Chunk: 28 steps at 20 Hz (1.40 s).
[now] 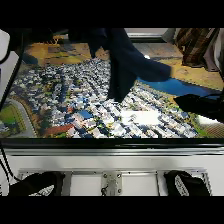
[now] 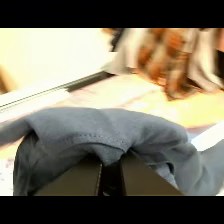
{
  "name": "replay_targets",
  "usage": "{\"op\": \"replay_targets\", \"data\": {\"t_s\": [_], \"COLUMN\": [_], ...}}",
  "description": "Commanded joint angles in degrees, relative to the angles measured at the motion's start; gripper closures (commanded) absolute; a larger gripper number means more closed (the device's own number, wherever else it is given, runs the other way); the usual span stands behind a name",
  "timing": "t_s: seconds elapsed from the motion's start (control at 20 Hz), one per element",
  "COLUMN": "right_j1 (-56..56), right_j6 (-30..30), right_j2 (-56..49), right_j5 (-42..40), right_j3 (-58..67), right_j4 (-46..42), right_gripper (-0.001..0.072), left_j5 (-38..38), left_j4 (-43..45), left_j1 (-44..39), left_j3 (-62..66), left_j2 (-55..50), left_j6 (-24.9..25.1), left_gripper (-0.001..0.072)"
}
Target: Fold the clothes and pants, and hang the long-sleeved shirts on hangers.
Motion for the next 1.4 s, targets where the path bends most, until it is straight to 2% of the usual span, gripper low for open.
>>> {"op": "replay_targets", "data": {"t_s": [0.0,0.1,0.3,0.35,0.4,0.65,0.85,1.0,1.1,1.35], "right_j1": [-5.1,-8.8,-10.4,-10.3,-10.3,-10.3,-9.9,-9.9,-9.6,-9.5], "right_j6": [-0.4,-0.4,-0.4,-0.4,-0.4,-0.4,-0.4,-0.4,-0.4,-0.4], "right_j2": [1.2,1.6,1.7,1.6,1.6,1.2,0.0,-1.0,-1.2,-1.2], "right_j5": [-3.3,-2.9,-2.7,-2.7,-2.7,-1.6,0.3,1.9,1.8,1.8], "right_j3": [0.8,0.8,0.7,0.7,0.7,0.7,0.7,0.7,0.7,0.7], "right_j4": [-2.3,-2.3,-2.1,-1.6,-1.6,-0.3,0.6,1.9,1.9,4.1], "right_gripper": [0.0697,0.0696,0.0696,0.0695,0.0695,0.0688,0.0688,0.0688,0.0689,0.0689], "left_j5": [-3.0,-5.0,-6.3,-6.7,-7.2,-8.2,-7.3,0.2,5.1,6.0], "left_j4": [-0.7,-0.7,-0.9,-0.9,-1.0,-1.7,-14.8,-20.8,-24.9,-26.2], "left_j1": [-2.5,-0.3,4.6,6.0,7.9,20.1,24.4,19.1,13.7,3.7], "left_j3": [-8.6,-18.2,-38.4,-41.9,-44.0,-51.5,-65.6,-73.6,-74.4,-65.2], "left_j2": [1.4,1.4,1.4,1.4,1.4,7.3,10.5,8.7,4.8,-7.2], "left_j6": [-2.5,-4.9,-5.3,-5.3,-5.8,-12.2,-12.0,-11.7,-11.5,-10.6], "left_gripper": [0.0698,0.0698,0.0685,0.0385,0.0027,0.0022,0.0022,0.0022,0.0022,0.0022]}}
